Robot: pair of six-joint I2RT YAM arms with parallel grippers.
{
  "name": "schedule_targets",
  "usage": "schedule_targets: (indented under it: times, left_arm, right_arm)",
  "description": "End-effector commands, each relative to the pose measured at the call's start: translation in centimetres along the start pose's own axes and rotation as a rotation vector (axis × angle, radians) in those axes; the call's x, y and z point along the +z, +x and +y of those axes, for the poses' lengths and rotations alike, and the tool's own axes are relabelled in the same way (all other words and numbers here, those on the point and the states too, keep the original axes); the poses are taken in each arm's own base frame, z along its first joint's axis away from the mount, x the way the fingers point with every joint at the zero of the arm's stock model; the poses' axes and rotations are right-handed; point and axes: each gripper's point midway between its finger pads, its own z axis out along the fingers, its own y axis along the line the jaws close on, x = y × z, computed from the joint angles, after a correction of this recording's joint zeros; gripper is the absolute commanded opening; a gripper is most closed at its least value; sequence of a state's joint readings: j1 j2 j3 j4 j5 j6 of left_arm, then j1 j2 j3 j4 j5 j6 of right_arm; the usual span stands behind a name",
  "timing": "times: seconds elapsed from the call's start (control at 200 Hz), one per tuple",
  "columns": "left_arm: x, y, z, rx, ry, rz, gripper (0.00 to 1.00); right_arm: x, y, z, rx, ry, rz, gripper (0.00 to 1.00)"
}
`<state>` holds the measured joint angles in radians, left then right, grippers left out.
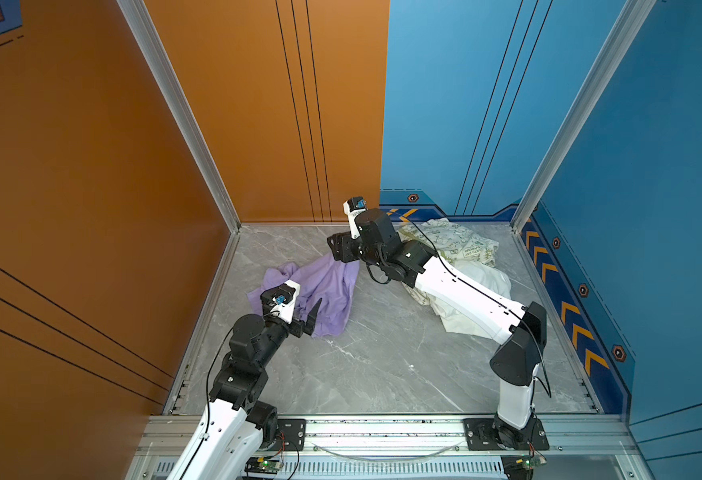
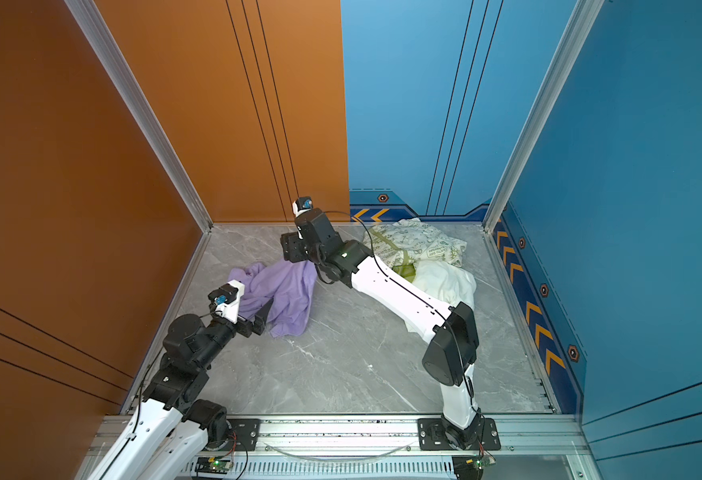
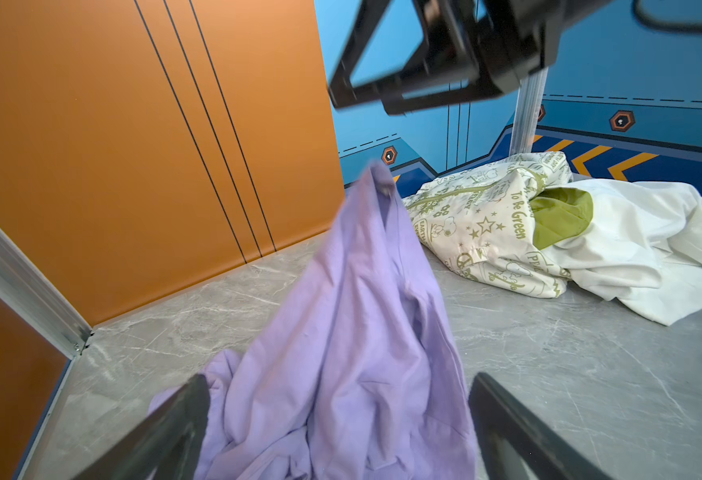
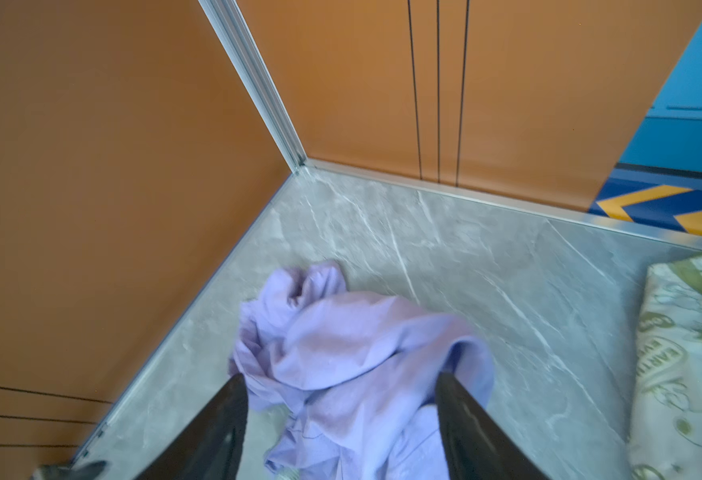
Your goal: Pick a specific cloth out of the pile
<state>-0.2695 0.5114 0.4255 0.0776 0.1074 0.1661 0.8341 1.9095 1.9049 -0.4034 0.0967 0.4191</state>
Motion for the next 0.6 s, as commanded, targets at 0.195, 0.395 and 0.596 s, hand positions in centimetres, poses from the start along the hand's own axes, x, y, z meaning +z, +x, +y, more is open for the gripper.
schedule_targets:
  times: [0.195,0.395,0.596]
  left_arm:
    - [0.0,1.2,1.4,0.002,-0.093,0.045,0.98]
    - [0.3,2.4,3.4,-0.032,-0.200,0.104,0.98]
    - [1.0,2.6,6.2,-0.108,-0.324,0.150,0.98]
  right_arm:
    - [-3.6,-2.3,-3.6,0.037,0.062,-0.050,0.90]
    - [-6.9,-4.1,-4.1,-0.038,0.079,-0.116,0.95]
    - [-11.9,-5.5,-6.6,-0.059,0.106,-0.228,0.99]
